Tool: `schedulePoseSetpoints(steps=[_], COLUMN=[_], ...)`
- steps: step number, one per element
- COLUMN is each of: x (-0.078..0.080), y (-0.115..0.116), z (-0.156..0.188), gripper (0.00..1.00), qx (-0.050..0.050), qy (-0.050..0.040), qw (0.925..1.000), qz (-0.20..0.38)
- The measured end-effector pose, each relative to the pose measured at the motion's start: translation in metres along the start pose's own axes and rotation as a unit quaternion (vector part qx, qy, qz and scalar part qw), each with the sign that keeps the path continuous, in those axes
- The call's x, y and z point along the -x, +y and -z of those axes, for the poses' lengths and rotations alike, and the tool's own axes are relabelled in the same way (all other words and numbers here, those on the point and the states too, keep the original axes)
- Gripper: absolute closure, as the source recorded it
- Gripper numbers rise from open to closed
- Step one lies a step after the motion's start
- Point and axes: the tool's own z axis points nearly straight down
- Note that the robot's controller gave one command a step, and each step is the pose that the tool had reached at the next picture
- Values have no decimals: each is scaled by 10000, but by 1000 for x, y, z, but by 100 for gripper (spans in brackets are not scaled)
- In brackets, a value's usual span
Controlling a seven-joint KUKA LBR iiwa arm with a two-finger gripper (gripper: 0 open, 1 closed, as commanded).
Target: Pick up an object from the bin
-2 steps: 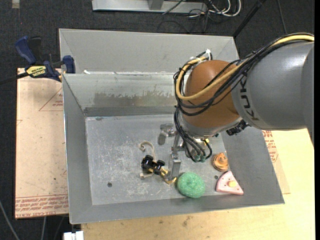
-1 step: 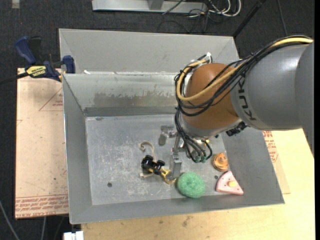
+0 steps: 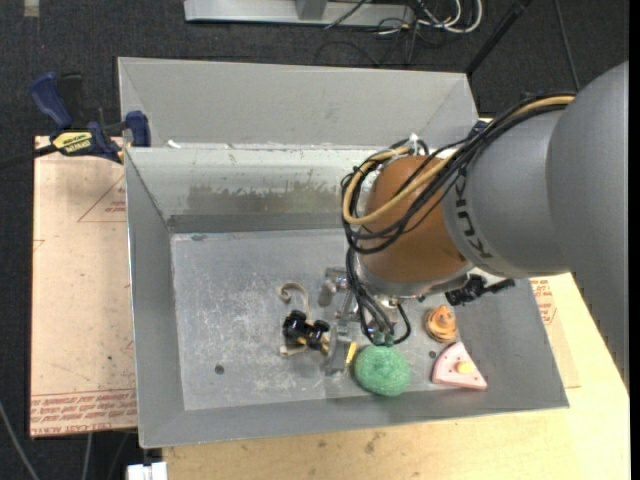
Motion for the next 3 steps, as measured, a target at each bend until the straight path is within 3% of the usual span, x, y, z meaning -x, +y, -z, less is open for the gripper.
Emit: schedulePoseSetpoints(steps=[1, 3], x=[-14, -14], y=[0, 0], z=[-34, -33], gripper=[100, 100], qx=[4, 3], qy=[-5, -4], qw=[9978, 9978], qz=[661, 658])
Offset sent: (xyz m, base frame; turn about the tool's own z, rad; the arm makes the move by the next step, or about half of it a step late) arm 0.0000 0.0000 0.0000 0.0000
